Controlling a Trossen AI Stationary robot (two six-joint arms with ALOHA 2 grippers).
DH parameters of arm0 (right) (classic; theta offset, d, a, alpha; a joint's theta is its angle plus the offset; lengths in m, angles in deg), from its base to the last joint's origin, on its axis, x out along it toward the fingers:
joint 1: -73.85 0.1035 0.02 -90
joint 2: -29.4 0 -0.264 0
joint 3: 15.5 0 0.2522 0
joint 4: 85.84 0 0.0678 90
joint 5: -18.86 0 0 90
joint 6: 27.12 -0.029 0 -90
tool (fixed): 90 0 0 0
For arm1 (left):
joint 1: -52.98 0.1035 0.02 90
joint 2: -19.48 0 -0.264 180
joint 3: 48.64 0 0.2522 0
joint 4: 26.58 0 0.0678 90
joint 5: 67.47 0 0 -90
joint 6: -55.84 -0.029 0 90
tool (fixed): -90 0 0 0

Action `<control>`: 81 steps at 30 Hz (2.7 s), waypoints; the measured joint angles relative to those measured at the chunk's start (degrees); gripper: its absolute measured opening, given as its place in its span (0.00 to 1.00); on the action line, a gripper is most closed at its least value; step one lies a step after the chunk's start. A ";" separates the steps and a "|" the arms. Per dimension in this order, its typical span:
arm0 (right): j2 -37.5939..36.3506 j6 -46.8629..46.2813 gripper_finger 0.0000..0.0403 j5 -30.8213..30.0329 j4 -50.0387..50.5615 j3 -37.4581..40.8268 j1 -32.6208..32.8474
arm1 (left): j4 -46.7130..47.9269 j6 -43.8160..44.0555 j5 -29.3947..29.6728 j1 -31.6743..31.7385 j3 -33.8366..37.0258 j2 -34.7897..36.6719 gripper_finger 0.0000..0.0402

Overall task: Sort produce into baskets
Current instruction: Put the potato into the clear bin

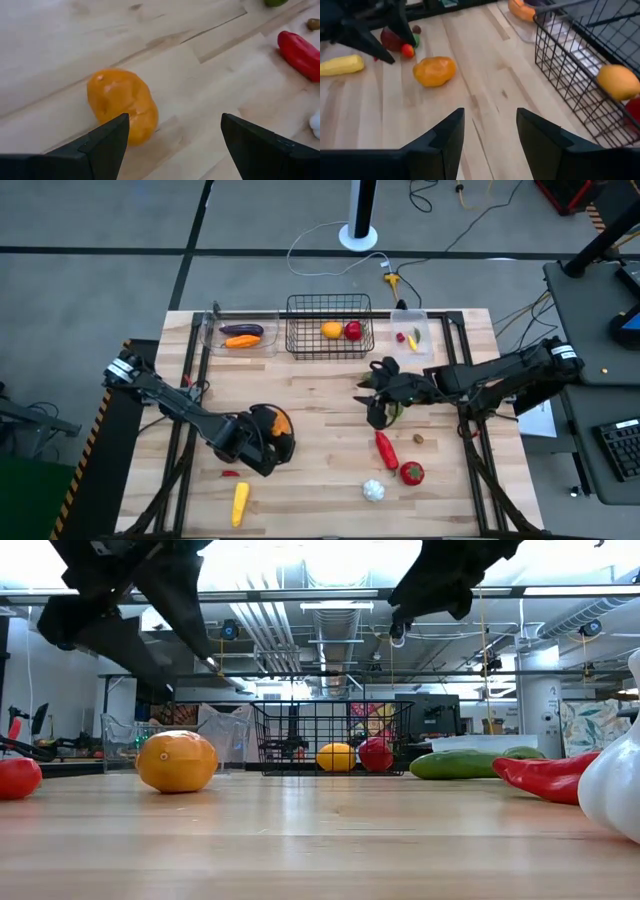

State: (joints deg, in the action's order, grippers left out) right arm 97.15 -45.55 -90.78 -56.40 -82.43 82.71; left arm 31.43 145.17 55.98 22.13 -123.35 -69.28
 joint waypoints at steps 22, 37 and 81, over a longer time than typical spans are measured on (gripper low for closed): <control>0.03 8.71 0.44 0.01 -5.74 0.00 -0.76 | 2.56 2.84 -2.66 4.87 -0.02 -3.99 0.74; 0.03 9.15 0.45 0.07 -5.73 0.00 -0.76 | 5.44 5.22 -6.28 5.42 -0.02 -3.99 0.76; 0.06 9.48 0.45 0.11 -5.25 0.00 -0.76 | 2.10 5.68 -6.65 7.89 -0.04 -13.54 0.80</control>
State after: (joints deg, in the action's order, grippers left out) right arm 97.21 -36.07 -90.67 -61.65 -82.43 81.95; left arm 33.53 150.84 49.34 30.02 -123.39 -82.82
